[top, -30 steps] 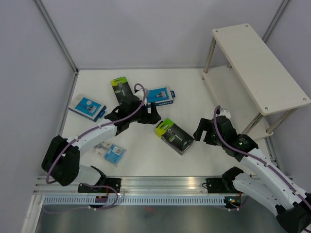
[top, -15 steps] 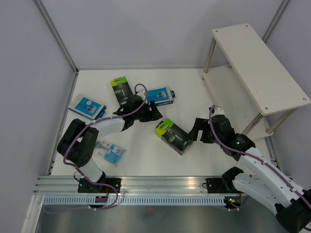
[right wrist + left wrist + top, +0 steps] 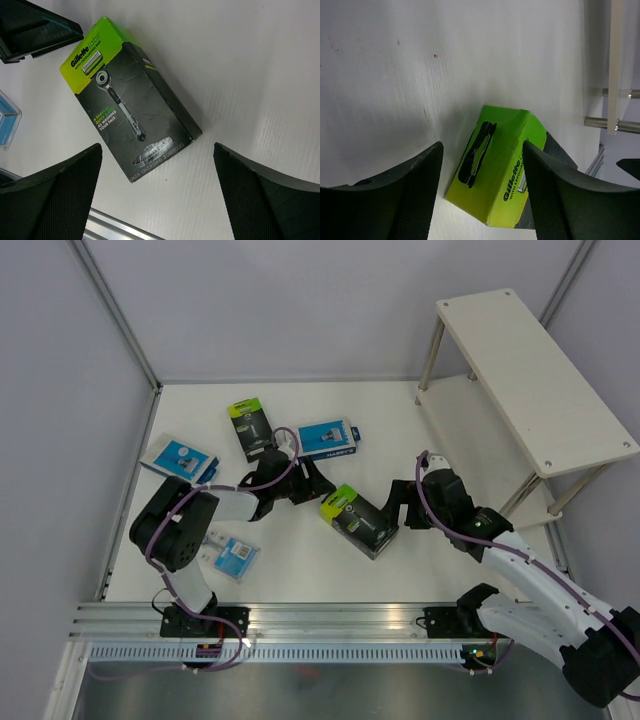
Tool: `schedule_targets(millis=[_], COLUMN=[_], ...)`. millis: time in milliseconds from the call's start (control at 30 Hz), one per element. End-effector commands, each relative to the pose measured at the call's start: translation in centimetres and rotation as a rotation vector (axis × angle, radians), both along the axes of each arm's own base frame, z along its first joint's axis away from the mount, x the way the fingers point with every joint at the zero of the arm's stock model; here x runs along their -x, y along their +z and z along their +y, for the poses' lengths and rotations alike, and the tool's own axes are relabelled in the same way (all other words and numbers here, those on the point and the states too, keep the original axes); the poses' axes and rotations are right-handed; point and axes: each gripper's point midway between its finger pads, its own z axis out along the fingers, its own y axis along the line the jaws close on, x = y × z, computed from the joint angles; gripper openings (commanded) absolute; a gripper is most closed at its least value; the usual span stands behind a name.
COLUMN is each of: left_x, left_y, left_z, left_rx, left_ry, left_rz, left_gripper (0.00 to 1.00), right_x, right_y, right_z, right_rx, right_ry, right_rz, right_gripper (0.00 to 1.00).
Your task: Place and organize the shaving razors onto the shelf
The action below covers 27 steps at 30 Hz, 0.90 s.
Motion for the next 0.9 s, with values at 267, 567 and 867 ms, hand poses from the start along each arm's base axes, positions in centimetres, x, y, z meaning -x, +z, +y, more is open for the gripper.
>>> schedule_targets(millis=[267, 567, 867], left_x=[-0.6, 0.0, 0.6], left_y=[1.1, -0.4, -1.7], left_z=[-1.8, -1.2, -0.4], left_rx=[0.255, 0.251, 0.289], left_ry=[0.073, 0.123, 0.193], left_rz=[0.053, 0.119, 0.173], left_gripper=[0.68, 0.64, 0.63], right_x=[-0.4, -0.3, 0.1], right_y=[0.2, 0.2, -0.7], right_z=[1.9, 1.6, 1.4], right_rx=[-0.058, -0.088, -0.086], right_ry=[0.011, -0.053, -0.065], right_rz=[0.080, 0.093, 0.117], right_gripper=[0.98, 0.98, 0.98])
